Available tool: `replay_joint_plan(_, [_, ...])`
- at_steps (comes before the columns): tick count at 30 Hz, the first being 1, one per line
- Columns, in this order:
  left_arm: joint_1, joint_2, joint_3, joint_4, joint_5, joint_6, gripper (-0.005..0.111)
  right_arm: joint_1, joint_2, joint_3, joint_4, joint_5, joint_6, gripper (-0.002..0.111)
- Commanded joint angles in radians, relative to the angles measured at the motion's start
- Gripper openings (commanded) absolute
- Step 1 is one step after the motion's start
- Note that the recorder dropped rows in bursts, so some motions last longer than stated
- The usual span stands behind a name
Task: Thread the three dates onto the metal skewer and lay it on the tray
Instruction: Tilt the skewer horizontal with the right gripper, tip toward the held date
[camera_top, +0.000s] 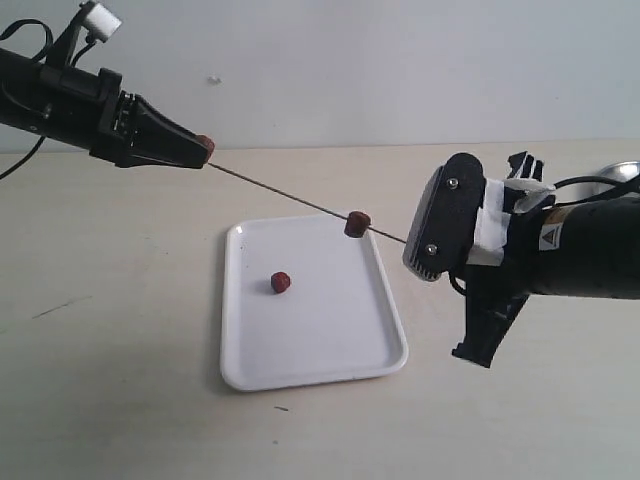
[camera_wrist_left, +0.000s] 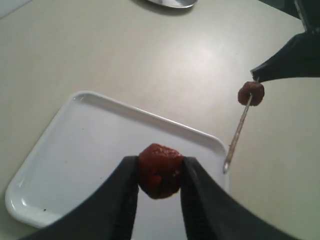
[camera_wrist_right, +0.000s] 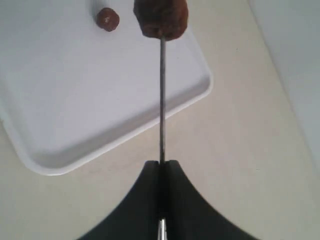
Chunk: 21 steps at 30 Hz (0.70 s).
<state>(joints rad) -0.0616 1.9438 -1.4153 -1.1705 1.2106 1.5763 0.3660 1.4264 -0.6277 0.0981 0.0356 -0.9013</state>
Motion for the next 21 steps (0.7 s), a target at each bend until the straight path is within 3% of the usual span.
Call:
replay_joint_plan(1, [0.002, -0.012, -0.006, 0.004, 0.01, -0.008, 0.03, -0.08, 0.033, 0.003, -0.003, -0.044, -0.063, 0.0])
replay_joint_plan(5, [0.004, -0.012, -0.006, 0.002, 0.01, -0.006, 0.03, -0.166, 0.109, 0.003, -0.027, -0.121, -0.074, 0.0])
replay_joint_plan(9, [0.004, -0.012, -0.006, -0.01, 0.01, -0.006, 0.03, -0.18, 0.189, 0.003, -0.15, -0.22, -0.024, 0.0])
replay_joint_plan(11, [0.004, -0.012, -0.006, -0.032, 0.01, -0.006, 0.03, -0.18, 0.225, 0.0, -0.403, -0.285, 0.225, 0.0])
replay_joint_plan(12, [0.004, -0.012, -0.006, -0.043, 0.01, -0.002, 0.03, -0.18, 0.229, 0.0, -0.678, -0.352, 0.5, 0.0])
replay_joint_plan(14, [0.004, -0.012, -0.006, -0.05, 0.01, -0.002, 0.03, -0.182, 0.224, 0.0, -0.97, -0.461, 0.799, 0.0])
replay_joint_plan(21, [0.004, -0.012, -0.006, -0.063, 0.01, -0.022, 0.03, -0.244, 0.224, 0.0, -0.941, -0.481, 0.798, 0.0])
